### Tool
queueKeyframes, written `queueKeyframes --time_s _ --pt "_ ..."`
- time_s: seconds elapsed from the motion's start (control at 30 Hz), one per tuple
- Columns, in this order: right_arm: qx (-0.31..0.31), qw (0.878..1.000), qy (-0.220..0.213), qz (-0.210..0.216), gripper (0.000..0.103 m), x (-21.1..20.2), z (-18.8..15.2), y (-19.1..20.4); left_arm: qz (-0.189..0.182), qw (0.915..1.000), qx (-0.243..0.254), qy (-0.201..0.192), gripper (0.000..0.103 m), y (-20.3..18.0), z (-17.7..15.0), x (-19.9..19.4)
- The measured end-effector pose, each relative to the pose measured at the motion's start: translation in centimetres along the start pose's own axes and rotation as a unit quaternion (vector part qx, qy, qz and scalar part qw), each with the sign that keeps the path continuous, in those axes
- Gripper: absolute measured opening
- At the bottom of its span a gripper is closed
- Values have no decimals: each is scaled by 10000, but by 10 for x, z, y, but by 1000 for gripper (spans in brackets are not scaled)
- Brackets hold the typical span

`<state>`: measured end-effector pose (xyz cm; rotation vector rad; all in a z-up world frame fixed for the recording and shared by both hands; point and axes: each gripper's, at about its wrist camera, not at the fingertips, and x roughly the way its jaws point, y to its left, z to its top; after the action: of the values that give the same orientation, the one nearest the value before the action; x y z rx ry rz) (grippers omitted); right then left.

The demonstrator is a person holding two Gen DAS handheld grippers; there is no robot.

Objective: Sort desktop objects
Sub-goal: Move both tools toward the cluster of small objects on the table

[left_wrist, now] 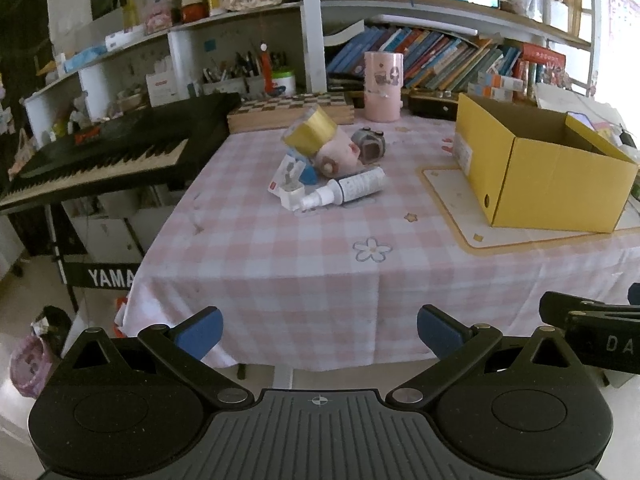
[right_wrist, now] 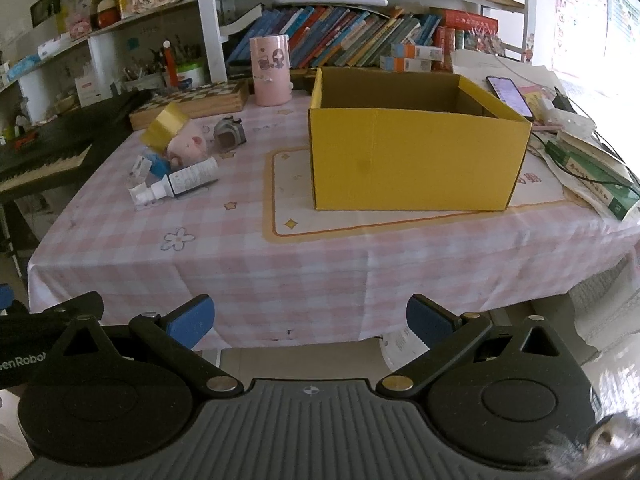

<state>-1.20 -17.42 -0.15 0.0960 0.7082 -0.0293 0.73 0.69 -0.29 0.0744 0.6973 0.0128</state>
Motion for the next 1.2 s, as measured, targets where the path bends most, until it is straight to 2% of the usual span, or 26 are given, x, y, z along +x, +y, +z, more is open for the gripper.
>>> queueKeyframes --time_s 0.3,0.53,0.83,1.2 --pt "-123 9999 -90 79 103 -2 2 6 50 9999 99 -118 103 0 1 -3" --pt "-83 9998 -84 141 103 -3 3 7 -14 9999 44 -106 103 2 2 -4" --pt "-177 9997 -100 140 103 -4 5 13 90 9998 136 -107 103 4 2 -4" --pt "-280 9995 -84 135 103 -2 9 23 23 10000 -23 -64 103 16 1 0"
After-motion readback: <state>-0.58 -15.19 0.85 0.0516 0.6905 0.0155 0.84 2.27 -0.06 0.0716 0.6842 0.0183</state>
